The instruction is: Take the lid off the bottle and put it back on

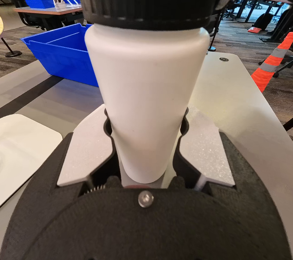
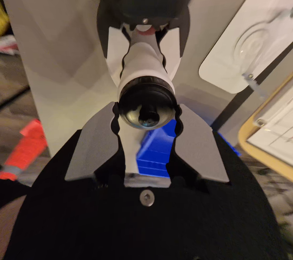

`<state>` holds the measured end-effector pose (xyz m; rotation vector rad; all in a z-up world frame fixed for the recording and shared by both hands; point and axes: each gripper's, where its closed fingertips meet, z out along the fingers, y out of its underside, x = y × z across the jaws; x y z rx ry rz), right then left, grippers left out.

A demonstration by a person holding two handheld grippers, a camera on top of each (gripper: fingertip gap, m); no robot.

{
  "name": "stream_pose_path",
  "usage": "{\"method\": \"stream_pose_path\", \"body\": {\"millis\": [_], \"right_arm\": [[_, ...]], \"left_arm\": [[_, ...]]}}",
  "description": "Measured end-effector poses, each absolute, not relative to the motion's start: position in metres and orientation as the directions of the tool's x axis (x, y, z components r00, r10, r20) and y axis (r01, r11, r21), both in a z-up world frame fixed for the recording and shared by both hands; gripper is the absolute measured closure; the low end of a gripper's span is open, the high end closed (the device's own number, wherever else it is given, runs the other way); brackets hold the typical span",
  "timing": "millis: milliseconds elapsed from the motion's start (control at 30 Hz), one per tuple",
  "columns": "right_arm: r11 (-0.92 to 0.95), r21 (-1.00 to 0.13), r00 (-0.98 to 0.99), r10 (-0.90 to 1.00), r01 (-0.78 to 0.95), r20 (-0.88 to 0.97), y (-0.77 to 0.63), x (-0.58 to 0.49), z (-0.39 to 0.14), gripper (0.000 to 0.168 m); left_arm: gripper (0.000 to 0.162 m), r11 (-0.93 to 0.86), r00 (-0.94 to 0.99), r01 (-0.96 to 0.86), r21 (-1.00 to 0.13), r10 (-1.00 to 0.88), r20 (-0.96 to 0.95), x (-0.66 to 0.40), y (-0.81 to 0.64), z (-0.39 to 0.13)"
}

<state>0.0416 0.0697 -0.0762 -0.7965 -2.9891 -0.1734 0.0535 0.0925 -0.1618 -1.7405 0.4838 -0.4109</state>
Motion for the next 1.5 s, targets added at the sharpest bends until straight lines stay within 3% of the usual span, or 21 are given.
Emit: {"method": "stream_pose_path", "body": {"millis": [100,233,267,400,533,667,800,900,1000,1067,1167,1300,1367,1500], "right_arm": [[0.917,0.224,-0.944,0.322,0.329,0.068,0.072,0.042,-0.076,0.1],[0.89,0.294,-0.936,0.347,0.35,0.063,0.072,0.039,-0.075,0.099],[0.875,0.276,-0.917,0.394,0.397,0.068,0.072,0.039,-0.073,0.099],[0.782,0.142,-0.794,0.604,0.606,0.067,0.07,0.046,-0.068,0.072],[0.656,0.008,-0.656,0.754,0.754,0.014,0.067,0.046,-0.073,0.09],[0.659,-0.018,-0.659,0.752,0.752,0.013,0.07,0.042,-0.076,0.099],[0.8,0.071,-0.803,0.595,0.596,0.04,0.072,0.043,-0.075,0.1],[0.898,0.204,-0.921,0.384,0.39,0.067,0.074,0.043,-0.075,0.1],[0.892,0.349,-0.957,0.282,0.287,0.066,0.077,0.041,-0.073,0.1],[0.88,0.376,-0.956,0.283,0.291,0.077,0.077,0.04,-0.072,0.096],[0.841,0.262,-0.88,0.466,0.473,0.093,0.072,0.039,-0.069,0.085],[0.679,0.123,-0.689,0.719,0.724,0.085,0.08,0.042,-0.068,0.091],[0.629,0.075,-0.632,0.774,0.774,0.031,0.077,0.044,-0.071,0.1],[0.631,0.067,-0.632,0.775,0.773,-0.003,0.076,0.046,-0.075,0.099]], "left_arm": [[0.076,-0.189,0.849,-0.095,-0.977,-0.528,0.019,0.053,0.093,-0.162],[0.076,-0.191,0.848,-0.088,-0.978,-0.53,0.027,0.052,0.092,-0.162],[0.076,-0.191,0.848,-0.09,-0.978,-0.53,0.025,0.052,0.092,-0.162],[0.076,-0.19,0.848,-0.098,-0.977,-0.53,0.018,0.053,0.092,-0.162],[0.076,-0.19,0.848,-0.097,-0.977,-0.53,0.019,0.053,0.092,-0.162],[0.076,-0.192,0.848,-0.091,-0.977,-0.529,0.024,0.053,0.092,-0.162],[0.076,-0.19,0.849,-0.1,-0.977,-0.529,0.016,0.053,0.092,-0.162],[0.076,-0.189,0.848,-0.099,-0.977,-0.529,0.016,0.054,0.092,-0.162],[0.076,-0.189,0.848,-0.093,-0.978,-0.529,0.021,0.053,0.092,-0.162],[0.076,-0.19,0.847,-0.091,-0.977,-0.53,0.025,0.052,0.092,-0.162],[0.076,-0.19,0.848,-0.098,-0.977,-0.53,0.018,0.053,0.092,-0.162],[0.076,-0.191,0.849,-0.093,-0.977,-0.527,0.023,0.053,0.092,-0.162],[0.076,-0.192,0.849,-0.085,-0.978,-0.528,0.029,0.052,0.092,-0.162],[0.076,-0.19,0.849,-0.096,-0.977,-0.528,0.019,0.053,0.092,-0.162]]}}
